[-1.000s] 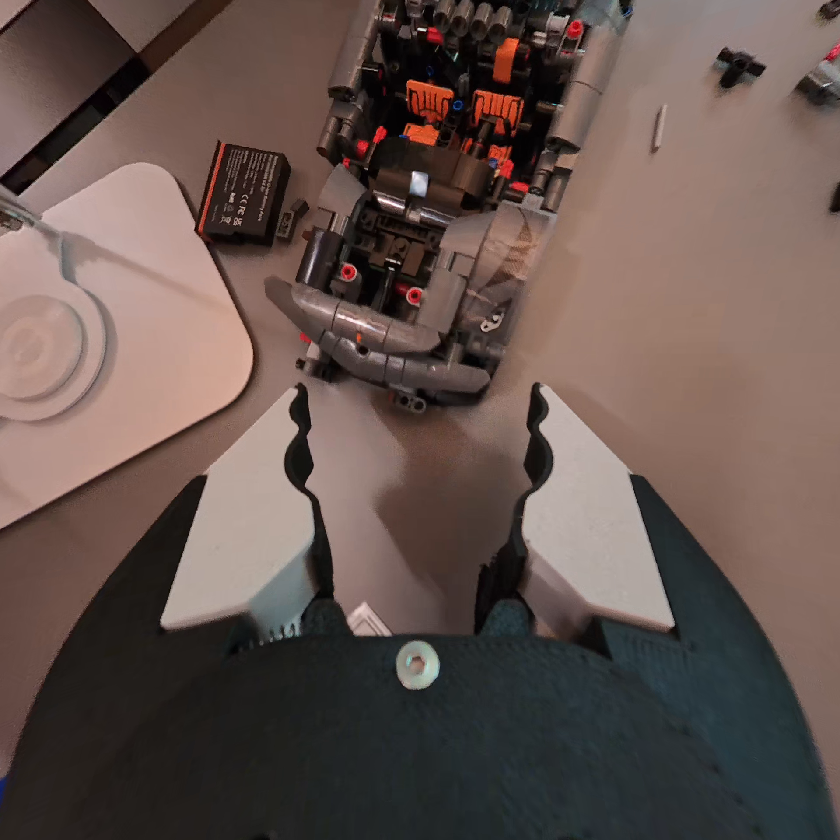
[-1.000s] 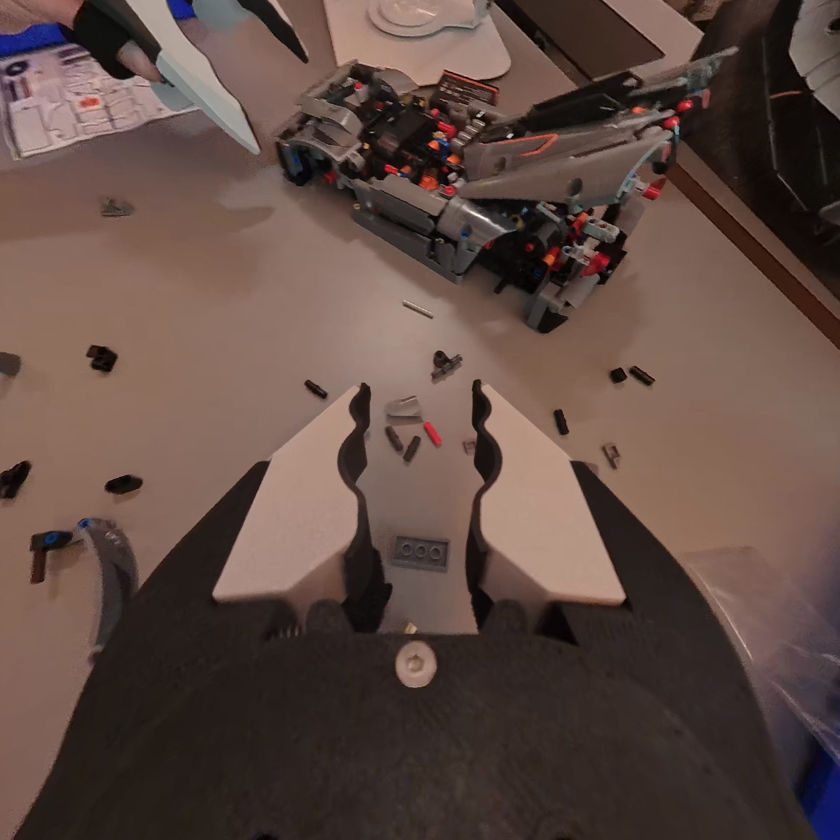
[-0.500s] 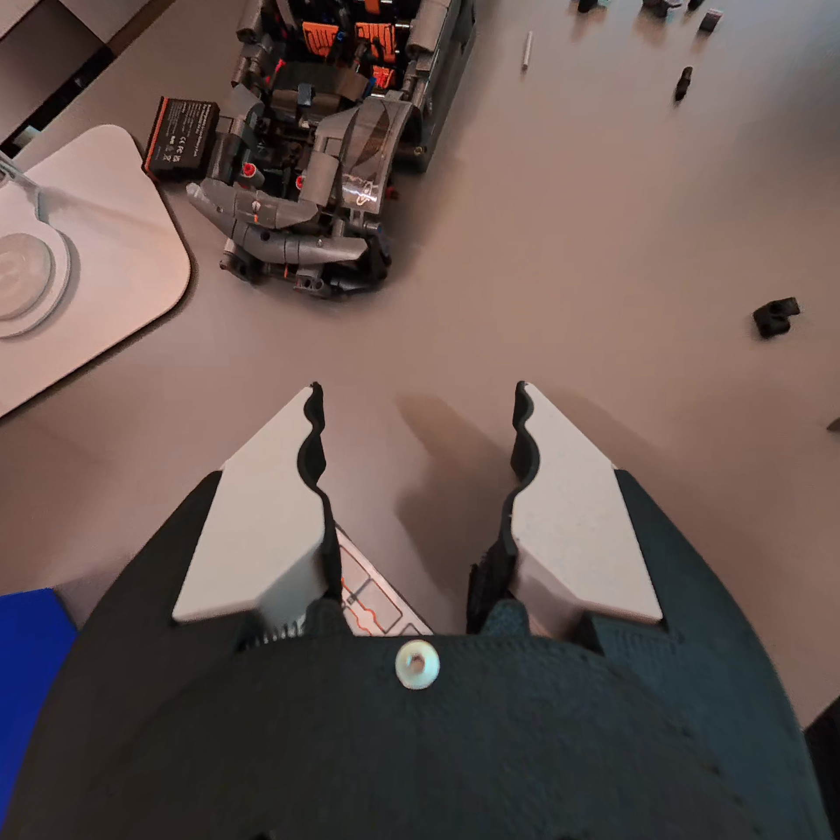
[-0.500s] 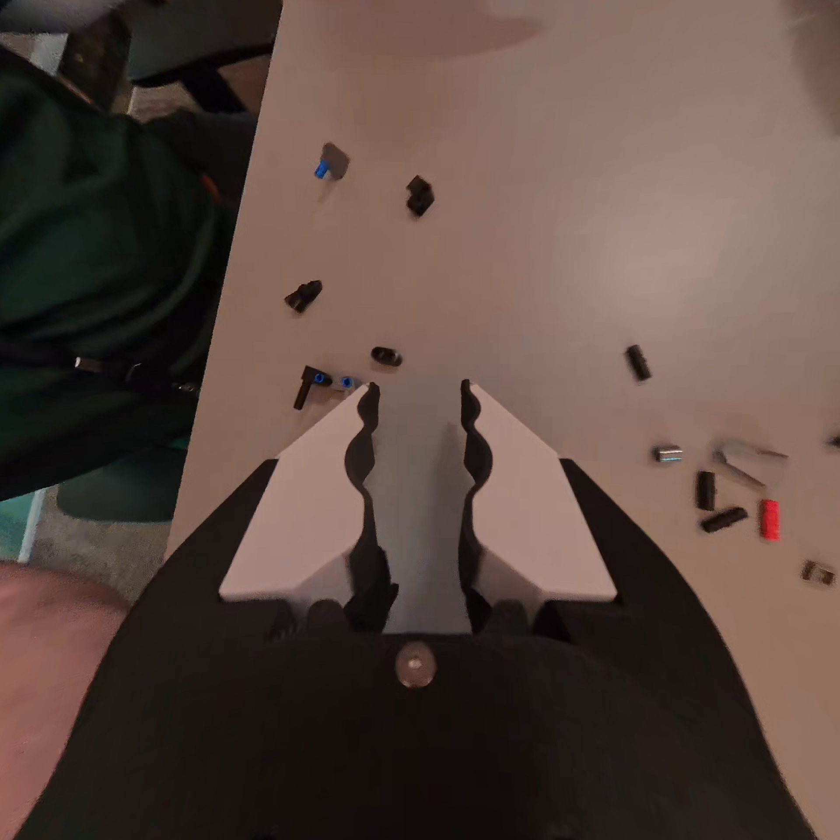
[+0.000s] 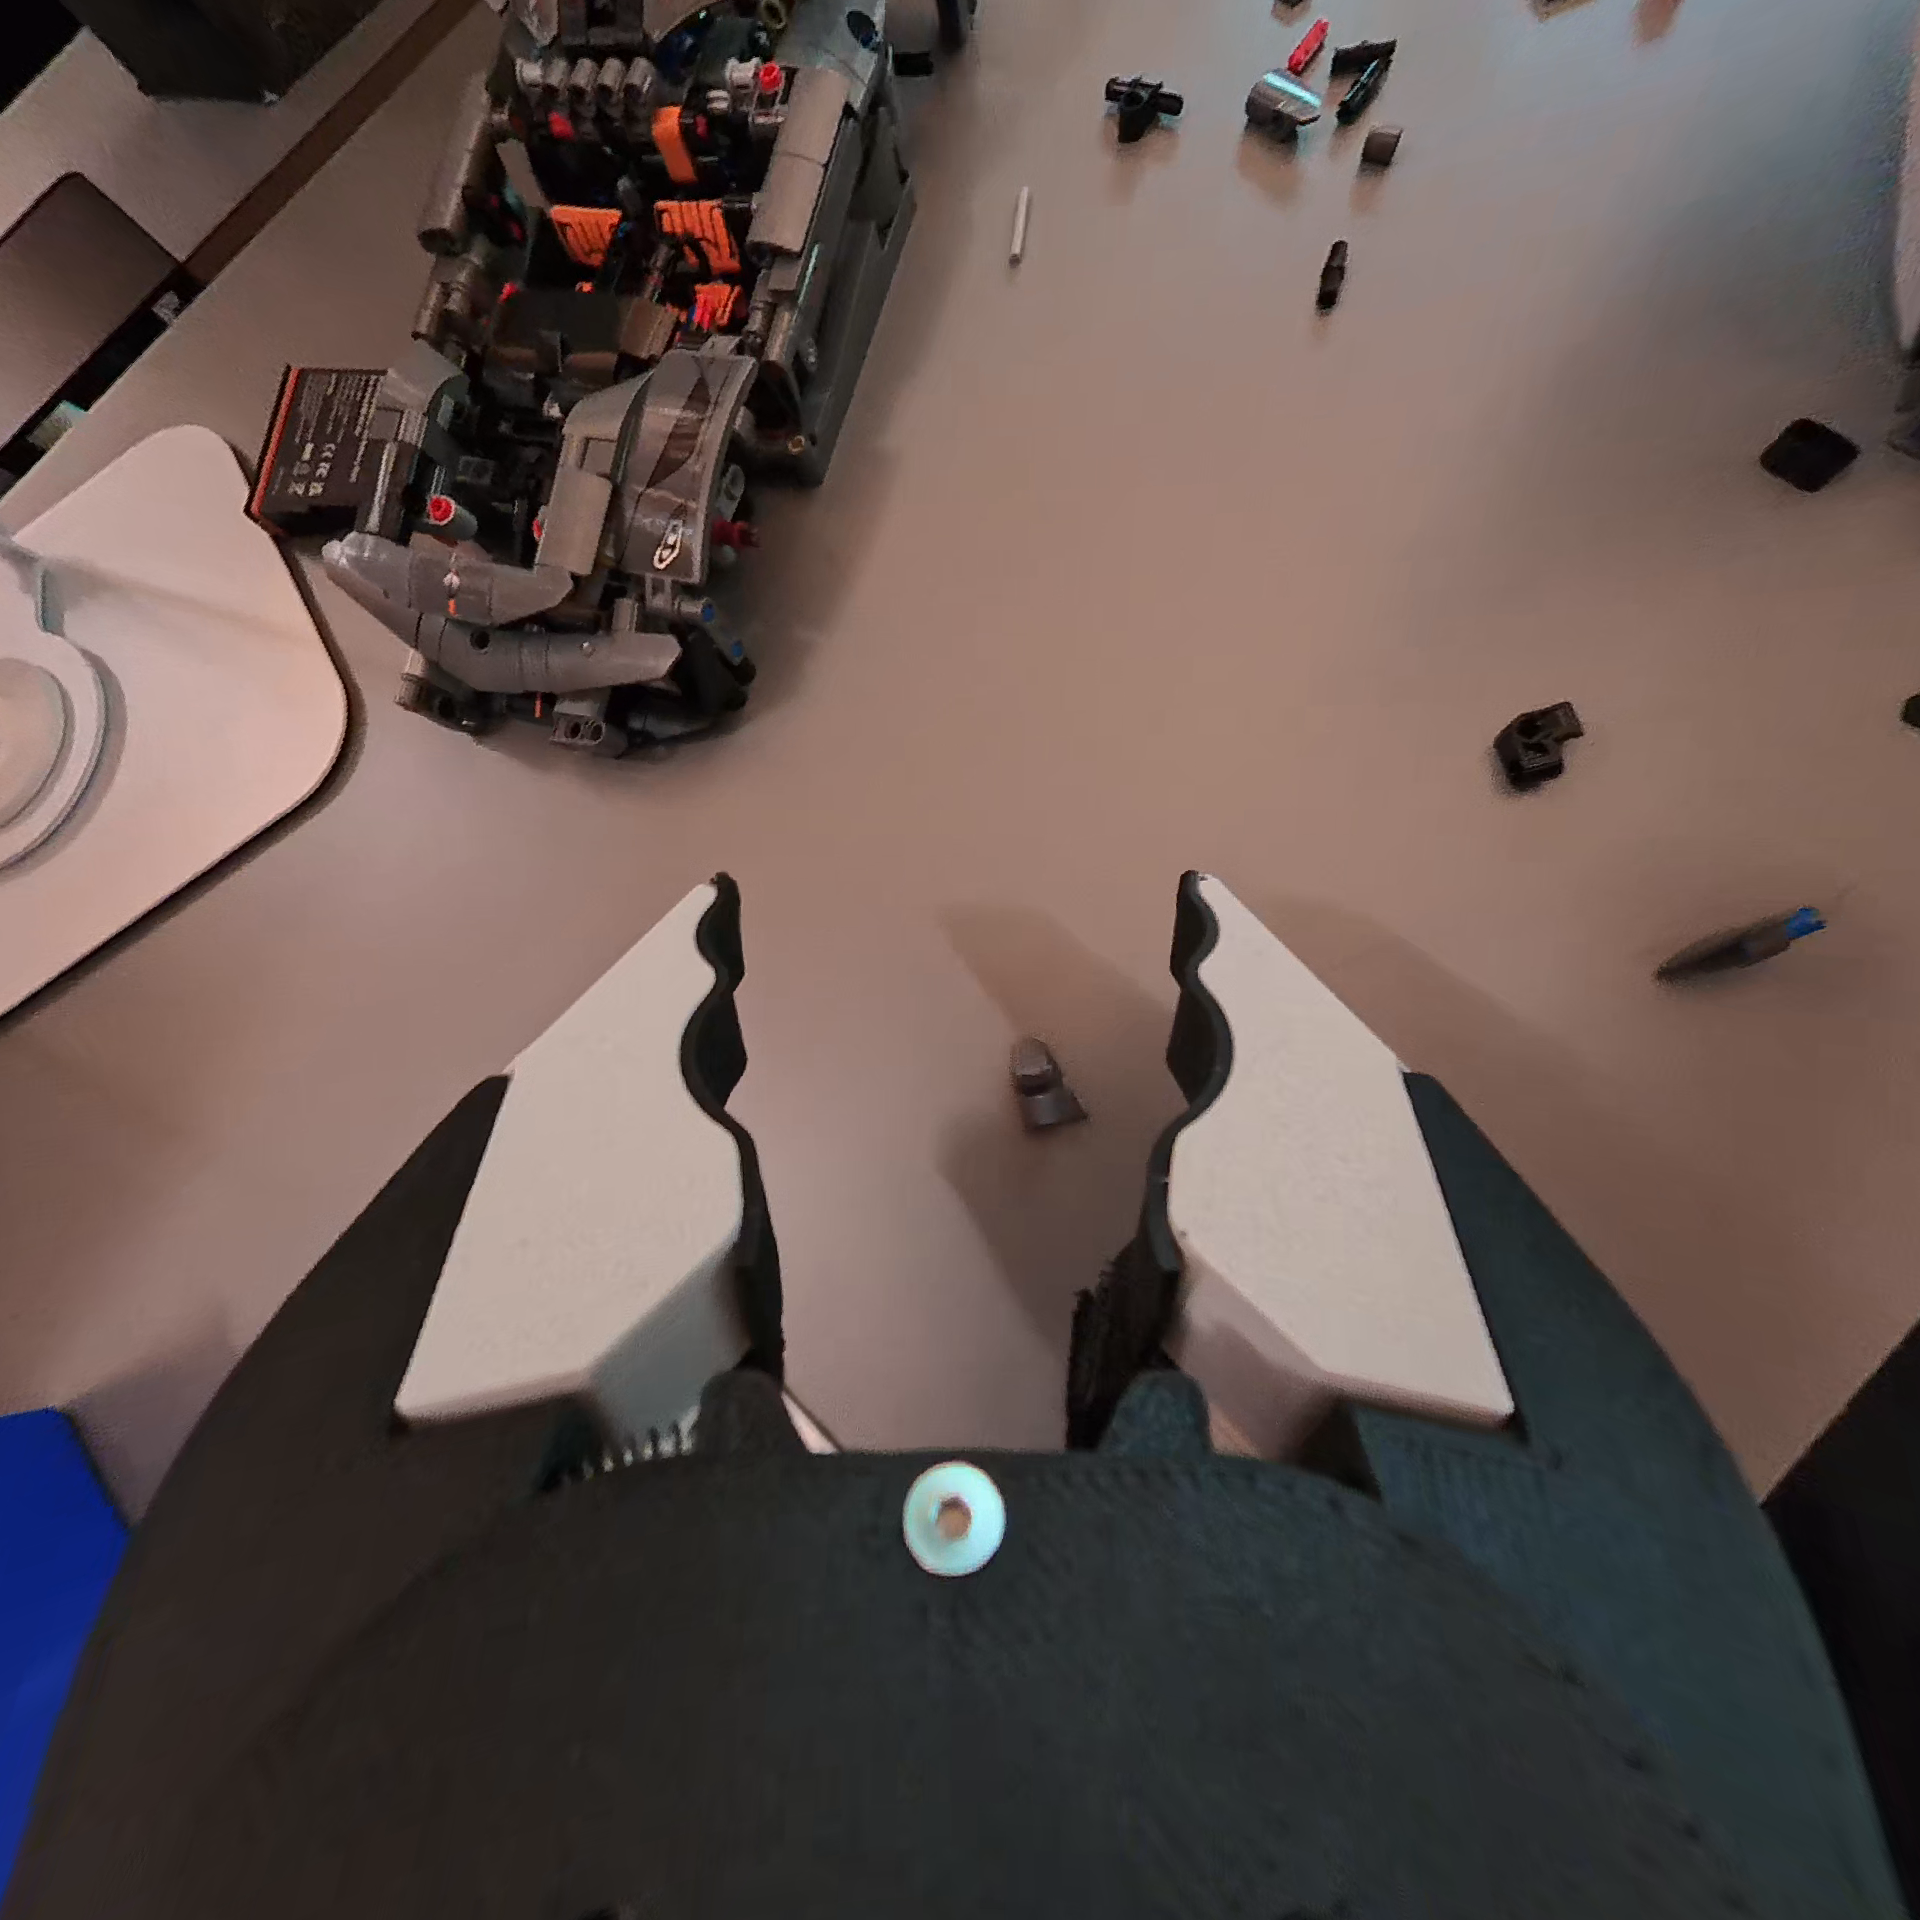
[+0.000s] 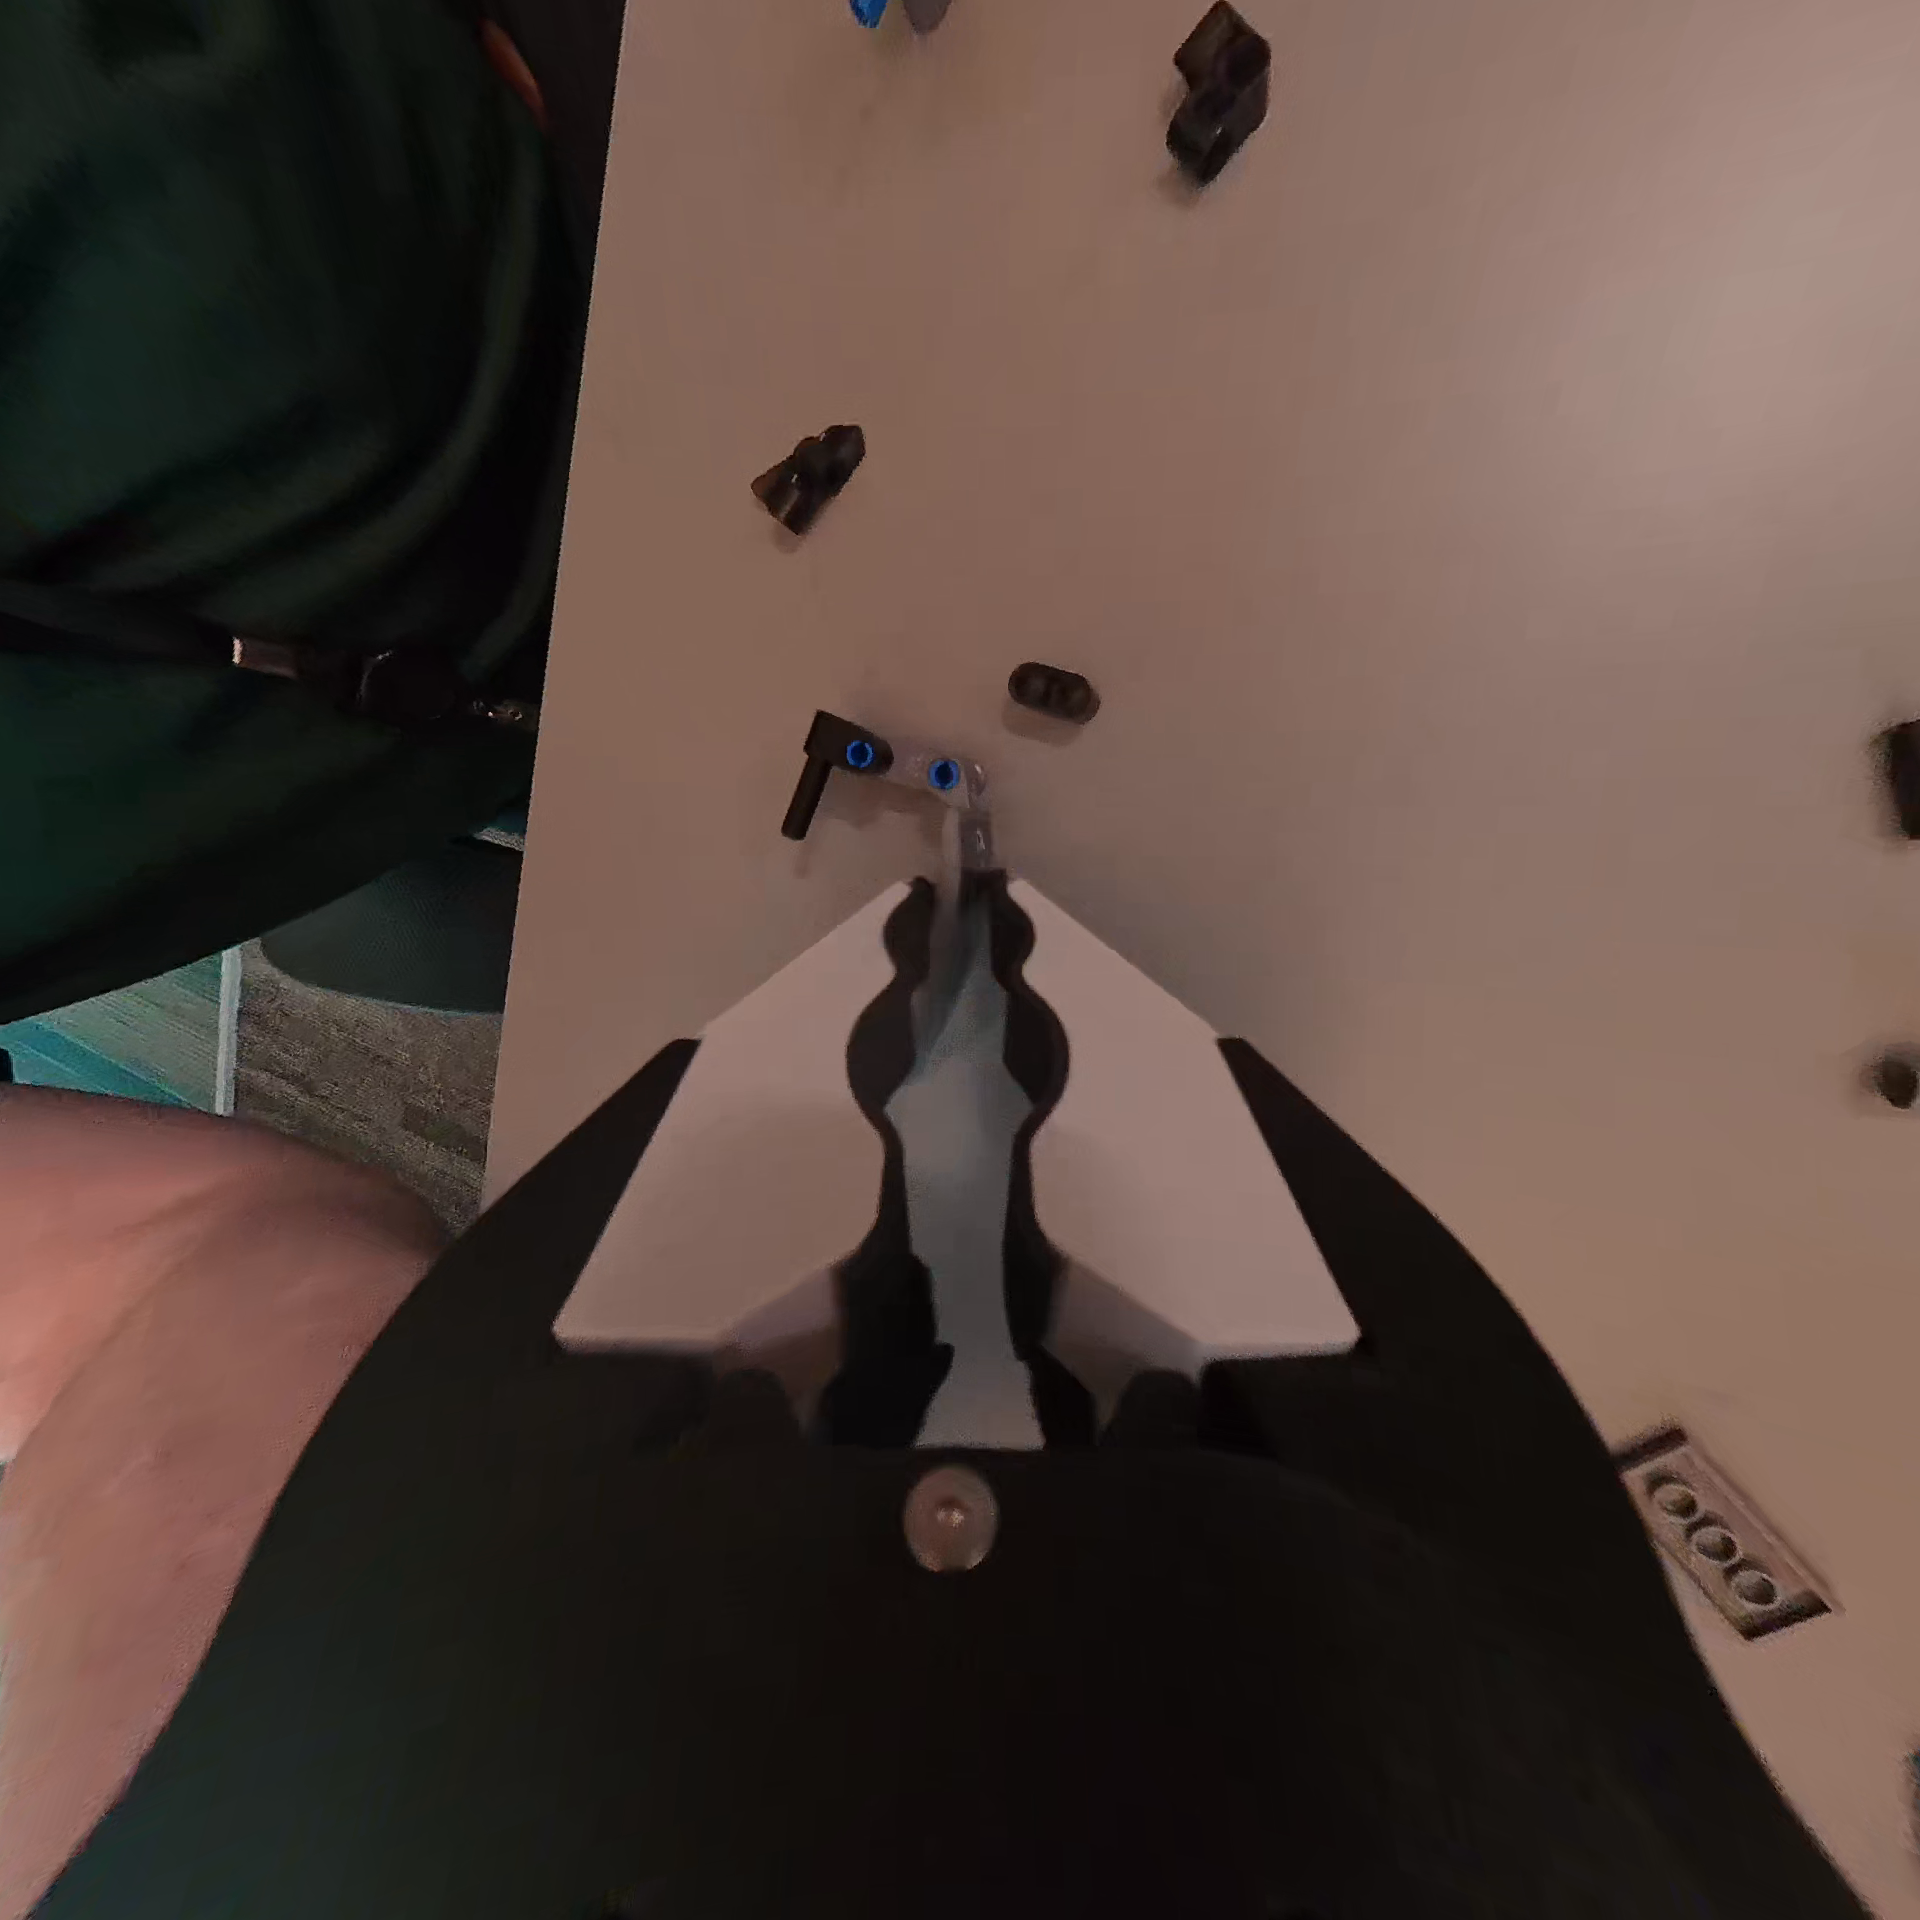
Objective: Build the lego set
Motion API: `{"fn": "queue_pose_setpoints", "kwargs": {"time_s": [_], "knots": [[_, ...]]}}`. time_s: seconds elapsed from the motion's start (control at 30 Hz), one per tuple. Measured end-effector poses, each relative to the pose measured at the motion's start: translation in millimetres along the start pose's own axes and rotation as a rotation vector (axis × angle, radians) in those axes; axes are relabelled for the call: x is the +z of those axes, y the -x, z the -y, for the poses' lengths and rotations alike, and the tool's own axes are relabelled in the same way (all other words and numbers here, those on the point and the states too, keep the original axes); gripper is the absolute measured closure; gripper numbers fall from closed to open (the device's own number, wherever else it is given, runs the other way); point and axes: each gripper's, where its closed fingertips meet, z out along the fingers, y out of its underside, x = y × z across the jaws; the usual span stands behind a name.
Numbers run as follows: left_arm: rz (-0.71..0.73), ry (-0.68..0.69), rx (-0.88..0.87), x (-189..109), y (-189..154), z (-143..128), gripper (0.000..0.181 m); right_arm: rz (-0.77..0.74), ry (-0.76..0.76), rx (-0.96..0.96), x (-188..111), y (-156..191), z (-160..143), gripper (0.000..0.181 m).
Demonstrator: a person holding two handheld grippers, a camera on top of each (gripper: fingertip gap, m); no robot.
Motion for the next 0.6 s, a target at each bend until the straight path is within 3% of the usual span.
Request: {"fn": "queue_pose_setpoints", "kwargs": {"time_s": [0.03,0.3,0.43,0.6], "knots": [[0.002,-0.004,0.006,0,-2,1,0.1,-0.013,0.009,-0.004,1,-2,-1,0.18],[0.049,-0.081,-0.008,-9,-2,-3,0.103,-0.171,-0.086,-0.134,-14,-18,22,0.181],[0.026,-0.141,-0.009,-13,-12,-1,0.106,-0.473,-0.224,-0.267,-43,-51,58,0.181],[-0.013,-0.235,0.011,-15,-29,16,0.11,-0.803,-0.356,-0.446,-73,-66,107,0.181]]}}
